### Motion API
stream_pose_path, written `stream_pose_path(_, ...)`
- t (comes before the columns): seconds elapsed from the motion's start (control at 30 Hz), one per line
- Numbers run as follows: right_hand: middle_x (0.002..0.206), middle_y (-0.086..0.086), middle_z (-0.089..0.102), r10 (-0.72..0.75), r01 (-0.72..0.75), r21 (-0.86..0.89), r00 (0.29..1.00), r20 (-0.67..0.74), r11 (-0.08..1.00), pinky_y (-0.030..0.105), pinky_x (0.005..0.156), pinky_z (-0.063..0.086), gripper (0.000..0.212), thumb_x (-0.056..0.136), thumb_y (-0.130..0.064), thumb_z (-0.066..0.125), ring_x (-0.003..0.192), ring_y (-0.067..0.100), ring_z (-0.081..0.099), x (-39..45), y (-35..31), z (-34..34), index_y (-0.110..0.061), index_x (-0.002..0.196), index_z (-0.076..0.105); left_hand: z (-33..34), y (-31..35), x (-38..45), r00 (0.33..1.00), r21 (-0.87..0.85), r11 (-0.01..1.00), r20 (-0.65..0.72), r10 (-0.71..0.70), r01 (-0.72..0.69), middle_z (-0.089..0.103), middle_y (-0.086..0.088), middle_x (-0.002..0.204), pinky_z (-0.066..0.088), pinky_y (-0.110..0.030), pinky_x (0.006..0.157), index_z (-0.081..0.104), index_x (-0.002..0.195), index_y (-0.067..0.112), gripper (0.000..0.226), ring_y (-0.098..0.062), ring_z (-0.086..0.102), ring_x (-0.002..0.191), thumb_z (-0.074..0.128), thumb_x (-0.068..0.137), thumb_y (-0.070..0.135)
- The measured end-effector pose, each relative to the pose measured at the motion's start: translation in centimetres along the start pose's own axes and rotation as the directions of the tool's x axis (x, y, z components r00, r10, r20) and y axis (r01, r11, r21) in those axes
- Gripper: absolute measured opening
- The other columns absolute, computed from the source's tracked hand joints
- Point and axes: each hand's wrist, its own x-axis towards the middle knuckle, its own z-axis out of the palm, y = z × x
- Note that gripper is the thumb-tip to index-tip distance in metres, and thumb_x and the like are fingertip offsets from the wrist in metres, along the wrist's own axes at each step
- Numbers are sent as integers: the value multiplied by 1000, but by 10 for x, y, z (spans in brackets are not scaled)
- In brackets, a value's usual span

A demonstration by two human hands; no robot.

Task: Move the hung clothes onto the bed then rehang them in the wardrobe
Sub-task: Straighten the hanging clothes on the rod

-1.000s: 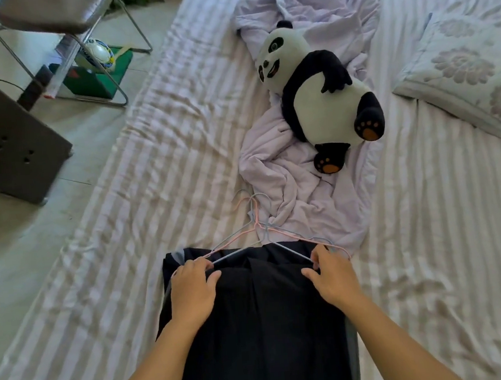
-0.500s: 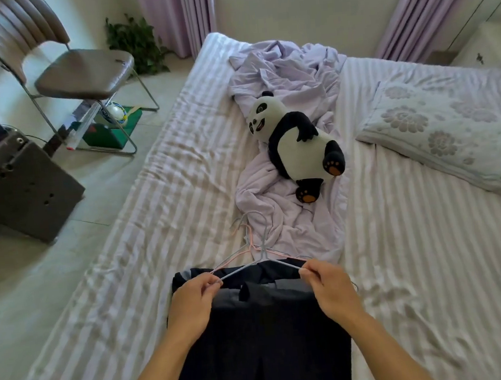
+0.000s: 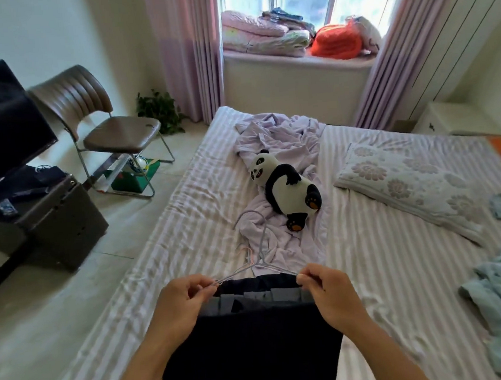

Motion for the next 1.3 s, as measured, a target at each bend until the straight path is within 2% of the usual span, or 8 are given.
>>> stream_pose_path(0.27, 61, -8, 59, -144, 144, -31, 990, 0, 989, 17, 62, 43, 25, 95, -17, 62, 62, 5, 56, -51, -56, -49, -24, 71, 60, -34, 51, -90, 992, -26, 999, -122, 41, -45, 72, 7, 66, 44, -10, 60, 75, 76, 26, 21, -3, 65, 61, 74, 85, 7)
stream_pose_path(0.5, 67, -6, 60, -320, 320, 19, 946, 48, 947, 18, 64, 42, 18, 94, -18, 65, 65, 7, 55, -85, -76, -73, -18, 75, 64, -32, 79, -179, 932, -33, 999, -363, -2, -11, 72, 9, 72, 54, -29, 74, 74, 78, 32, 23, -10, 68, 70, 77, 82, 10)
stream_pose_path(0.67, 65, -11, 62, -465, 458, 87, 882, 79, 885, 15, 63, 42, 18, 91, -16, 69, 66, 6, 58, -118, -92, -95, -25, 76, 65, -24, 104, -246, 839, -81, 995, -545, 3, -56, 74, 13, 73, 47, -7, 63, 79, 81, 22, 12, -3, 67, 68, 80, 77, 11)
stream_pose_path(0.83, 77, -17, 70, -542, 513, 207, 832, 118, 833, 23, 73, 53, 9, 90, -18, 71, 74, 5, 66, -155, -123, -109, -25, 87, 75, -24, 118, -315, 735, -60, 996, -678, 5, -63, 73, 15, 71, 45, -6, 61, 77, 74, 31, 19, -3, 66, 66, 81, 77, 12)
stream_pose_path(1.0, 71, -6, 67, -673, 635, 228, 718, 177, 738, 26, 64, 48, 11, 92, -16, 67, 66, 11, 61, -196, -167, -106, -22, 84, 71, -33, 122, -385, 627, -70, 995, -779, -8, -74, 69, 4, 68, 43, -9, 53, 71, 81, 44, 29, -13, 59, 57, 76, 81, 15)
stream_pose_path(1.1, 73, -6, 68, -724, 671, 275, 653, 221, 689, 28, 63, 49, 10, 92, -15, 66, 66, 12, 61, -224, -191, -98, -21, 85, 70, -39, 123, -430, 589, -69, 995, -808, -14, -71, 68, 5, 65, 41, -8, 51, 75, 77, 34, 21, -6, 56, 53, 74, 83, 14)
stream_pose_path(1.23, 75, -11, 69, -807, 727, 351, 540, 239, 591, 12, 58, 42, 12, 92, -15, 66, 66, 7, 58, -275, -226, -78, -24, 85, 70, -48, 120, -498, 496, -64, 996, -868, -27, -58, 72, 11, 70, 51, -15, 59, 78, 82, 34, 15, -12, 63, 63, 75, 80, 19)
stream_pose_path(1.3, 74, -16, 66, -845, 751, 387, 467, 261, 535, 11, 60, 41, 11, 92, -18, 67, 67, 6, 57, -304, -244, -65, -26, 85, 70, -52, 116, -536, 440, -75, 995, -897, -38, -66, 74, 11, 75, 55, -21, 66, 76, 86, 41, 19, -15, 67, 69, 74, 76, 25)
